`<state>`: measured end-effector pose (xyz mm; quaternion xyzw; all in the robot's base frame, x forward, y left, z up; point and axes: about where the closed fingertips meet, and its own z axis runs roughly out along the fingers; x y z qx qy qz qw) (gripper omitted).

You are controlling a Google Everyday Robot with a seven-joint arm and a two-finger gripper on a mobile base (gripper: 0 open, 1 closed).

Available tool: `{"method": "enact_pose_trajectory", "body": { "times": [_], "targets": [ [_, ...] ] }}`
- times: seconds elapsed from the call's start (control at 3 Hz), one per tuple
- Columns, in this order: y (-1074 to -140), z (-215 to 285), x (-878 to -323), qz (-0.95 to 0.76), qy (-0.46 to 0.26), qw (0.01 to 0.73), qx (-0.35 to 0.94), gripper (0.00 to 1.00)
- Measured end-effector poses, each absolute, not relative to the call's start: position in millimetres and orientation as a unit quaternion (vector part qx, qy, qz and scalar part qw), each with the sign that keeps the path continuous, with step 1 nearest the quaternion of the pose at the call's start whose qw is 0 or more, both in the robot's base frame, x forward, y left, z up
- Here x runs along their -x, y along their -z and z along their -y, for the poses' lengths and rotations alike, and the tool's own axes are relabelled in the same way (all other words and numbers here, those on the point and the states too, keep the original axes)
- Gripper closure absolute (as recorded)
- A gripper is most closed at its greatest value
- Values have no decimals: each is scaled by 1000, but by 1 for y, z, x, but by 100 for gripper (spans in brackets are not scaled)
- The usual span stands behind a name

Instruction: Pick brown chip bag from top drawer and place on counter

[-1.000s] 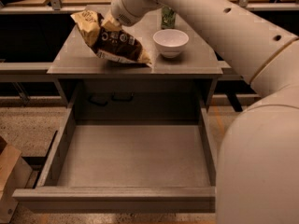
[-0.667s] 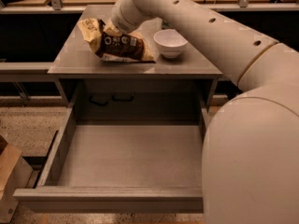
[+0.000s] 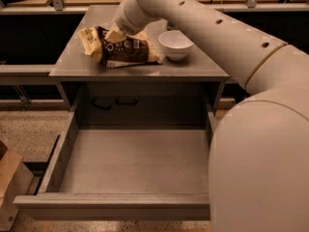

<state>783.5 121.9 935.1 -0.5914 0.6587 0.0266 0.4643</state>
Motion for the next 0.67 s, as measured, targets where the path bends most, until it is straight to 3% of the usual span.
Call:
{"method": "enact_pose_trajectory", "body": {
  "times": [0.33,0.67],
  "targets": [
    [-933,-124,-783,-659,-28,463,593,0],
    [-933,-124,-783,-659,-28,463,593,0]
  ]
}}
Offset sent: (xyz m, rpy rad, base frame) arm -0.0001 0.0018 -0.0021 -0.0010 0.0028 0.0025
